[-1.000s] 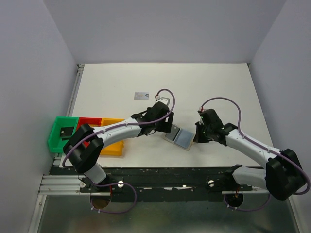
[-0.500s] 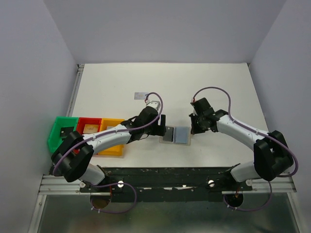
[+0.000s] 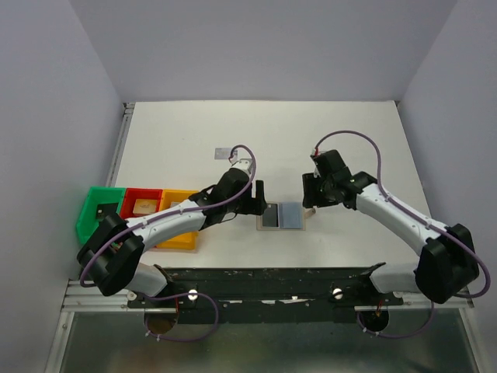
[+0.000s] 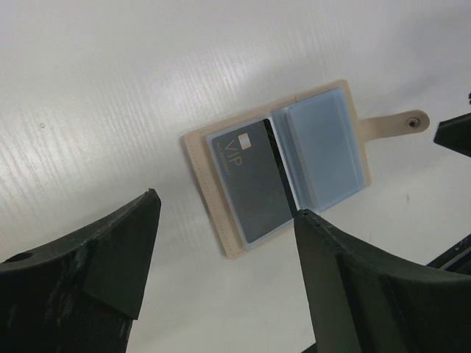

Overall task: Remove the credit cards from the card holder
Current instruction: Remove the credit card from the card holder.

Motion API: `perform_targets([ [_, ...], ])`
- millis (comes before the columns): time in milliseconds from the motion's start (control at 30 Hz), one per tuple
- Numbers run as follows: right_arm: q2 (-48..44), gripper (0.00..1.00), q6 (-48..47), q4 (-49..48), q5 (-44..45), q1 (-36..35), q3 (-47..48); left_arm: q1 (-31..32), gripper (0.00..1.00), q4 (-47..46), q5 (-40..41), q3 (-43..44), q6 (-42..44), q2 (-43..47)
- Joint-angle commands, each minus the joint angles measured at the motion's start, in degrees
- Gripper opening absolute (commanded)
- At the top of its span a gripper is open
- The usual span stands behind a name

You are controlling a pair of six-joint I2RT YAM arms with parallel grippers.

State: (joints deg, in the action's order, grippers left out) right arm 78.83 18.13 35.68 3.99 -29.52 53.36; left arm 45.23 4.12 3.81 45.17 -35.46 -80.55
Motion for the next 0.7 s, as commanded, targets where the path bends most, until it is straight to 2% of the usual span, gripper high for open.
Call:
perform_targets([
  [0,-9.38,0.6,2.08,-8.75,-6.59,0.34,-2.72,-1.37,0.83,-3.76,-5.81,-0.43,-1.97,0.67],
  [67,-12.9,0.58,5.49,-18.4,-11.96,0.25,-7.72,-2.07,0.72,-7.18,-8.72,-1.13,-2.94,-0.39],
  [133,-13.7,0.47,8.75,-27.73,-17.76,0.25,-11.95,-2.78,0.52,-10.87,-11.45,-1.83,-4.17,-1.71],
  [167,-12.66,0.41,9.9,-29.34,-21.62,0.25,-11.97,-3.04,0.4,-11.93,-11.98,-2.19,-4.87,-2.67],
  [233,-8.53,0.26,10.78,-29.62,-28.74,0.34,-10.22,-3.57,0.22,-13.87,-13.3,-2.71,-5.93,-3.99],
  [300,-5.19,0.18,13.5,-34.16,-32.8,0.34,-11.17,-3.92,0.1,-15.8,-14.62,-3.07,-6.54,-5.13],
  [433,0.52,0.15,17.81,-45.24,-37.99,0.43,-14.07,-4.1,0.0,-17.13,-15.76,-2.63,-7.07,-7.95],
  [667,8.0,0.2,18.88,-47.81,-39.32,0.43,-14.52,-4.1,0.0,-16.16,-15.94,-1.49,-7.52,-12.26],
])
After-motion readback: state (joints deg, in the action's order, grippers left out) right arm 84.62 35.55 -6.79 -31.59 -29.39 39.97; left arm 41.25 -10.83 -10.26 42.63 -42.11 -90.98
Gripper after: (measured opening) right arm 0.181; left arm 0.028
